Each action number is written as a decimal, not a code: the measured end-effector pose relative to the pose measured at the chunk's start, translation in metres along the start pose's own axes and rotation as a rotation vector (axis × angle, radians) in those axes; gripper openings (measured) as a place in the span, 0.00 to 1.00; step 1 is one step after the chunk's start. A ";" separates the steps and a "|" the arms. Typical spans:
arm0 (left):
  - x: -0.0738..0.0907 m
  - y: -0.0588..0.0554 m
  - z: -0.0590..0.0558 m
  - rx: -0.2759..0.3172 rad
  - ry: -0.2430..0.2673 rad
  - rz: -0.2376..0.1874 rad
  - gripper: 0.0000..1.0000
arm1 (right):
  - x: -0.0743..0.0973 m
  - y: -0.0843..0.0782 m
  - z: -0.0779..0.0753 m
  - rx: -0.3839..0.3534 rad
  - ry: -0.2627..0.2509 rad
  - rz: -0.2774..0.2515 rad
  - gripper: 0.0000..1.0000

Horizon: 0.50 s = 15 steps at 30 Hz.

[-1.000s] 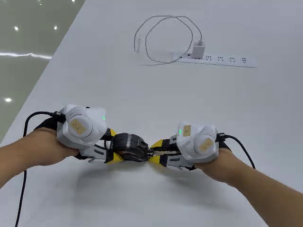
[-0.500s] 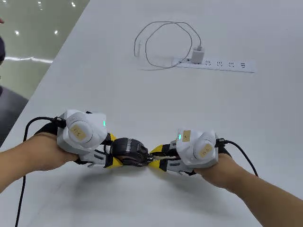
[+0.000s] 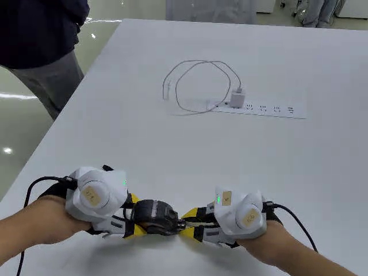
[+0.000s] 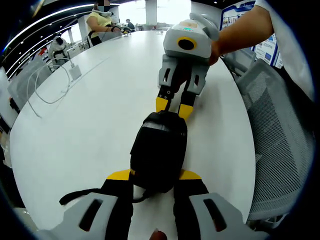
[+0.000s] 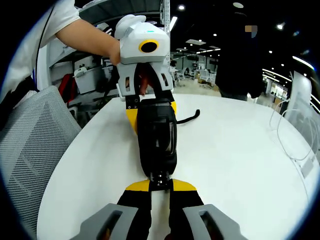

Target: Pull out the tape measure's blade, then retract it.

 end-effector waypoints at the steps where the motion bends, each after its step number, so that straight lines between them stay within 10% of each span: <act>1: 0.000 0.000 0.000 -0.001 0.000 0.002 0.25 | 0.001 -0.001 0.000 0.001 0.000 0.003 0.08; 15: 0.000 0.000 0.000 -0.004 -0.006 0.006 0.25 | 0.005 -0.003 -0.001 -0.002 0.001 0.009 0.08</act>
Point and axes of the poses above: the centre of the closed fingertips' face, and the gripper's own axes: x roughly backward along the fingers, z roughly to its left, y roughly out of its top, the point moved 5 cm from there along x, roughly backward along the fingers, and after that the axes turned 10 degrees about -x, right-handed, at the moved point
